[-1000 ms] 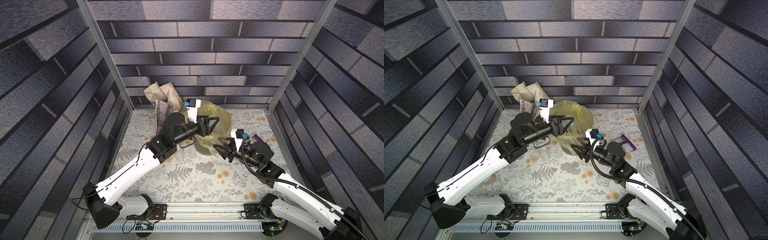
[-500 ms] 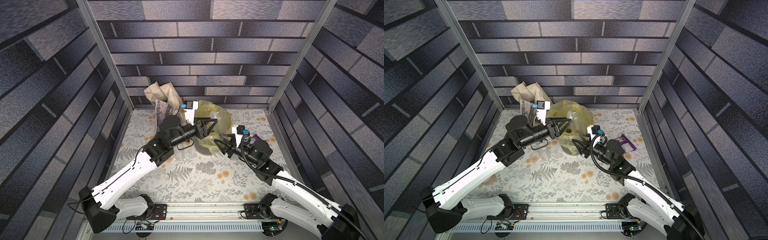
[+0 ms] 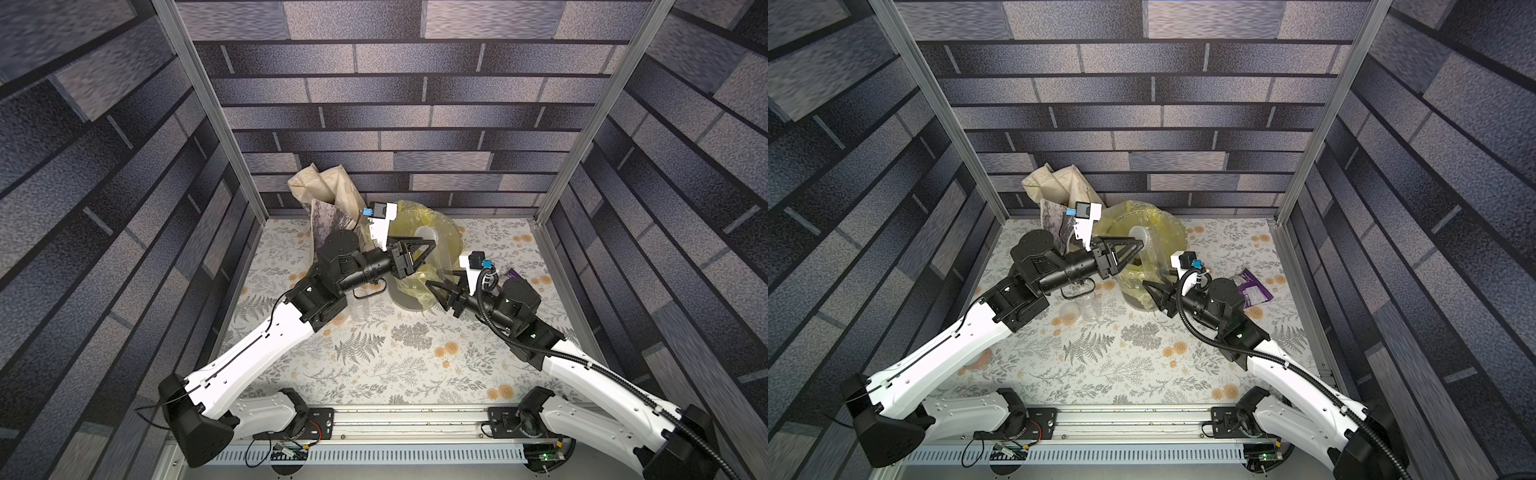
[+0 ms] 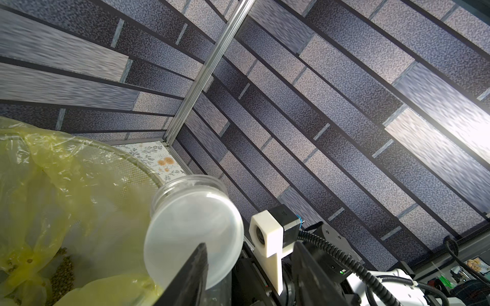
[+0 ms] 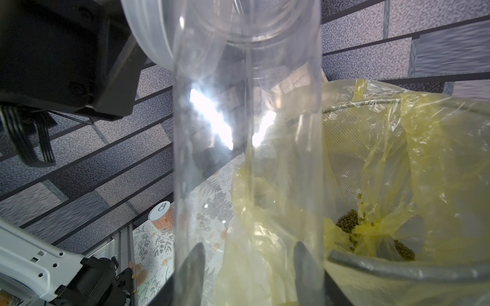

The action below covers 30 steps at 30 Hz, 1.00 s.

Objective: Empty moldy mung beans from jars
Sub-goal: Open the lid of the jar, then place the lid at the center of the board.

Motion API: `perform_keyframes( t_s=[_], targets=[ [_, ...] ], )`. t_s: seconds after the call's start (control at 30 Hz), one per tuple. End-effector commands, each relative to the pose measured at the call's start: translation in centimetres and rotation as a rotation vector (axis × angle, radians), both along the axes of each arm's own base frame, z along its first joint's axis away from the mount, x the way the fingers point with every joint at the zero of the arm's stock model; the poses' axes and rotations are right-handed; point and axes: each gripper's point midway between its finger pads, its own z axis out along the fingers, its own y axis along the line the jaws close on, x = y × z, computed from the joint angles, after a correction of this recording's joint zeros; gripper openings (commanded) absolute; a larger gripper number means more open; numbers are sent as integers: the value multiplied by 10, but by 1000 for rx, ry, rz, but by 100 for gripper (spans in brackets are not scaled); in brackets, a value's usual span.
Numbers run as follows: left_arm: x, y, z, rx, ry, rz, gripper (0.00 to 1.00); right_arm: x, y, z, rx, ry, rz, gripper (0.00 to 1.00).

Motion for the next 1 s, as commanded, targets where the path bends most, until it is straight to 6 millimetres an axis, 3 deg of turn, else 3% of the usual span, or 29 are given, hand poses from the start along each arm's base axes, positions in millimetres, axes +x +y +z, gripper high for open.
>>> perform_keyframes(
  t_s=[0.0,0.27,0.8,0.97],
  targets=[
    [1,2,-15,27,52,2,53,-15,5,21,31,-76,54,28],
    [5,8,-37,97,91,54,56,-18,10,18,23,-78,61,28],
    [6,12,-47,171,79,104,59,-27,20,17,0,-83,85,27],
    [5,15,-45,165,74,110,55,-28,20,14,-3,-73,84,27]
  ],
)
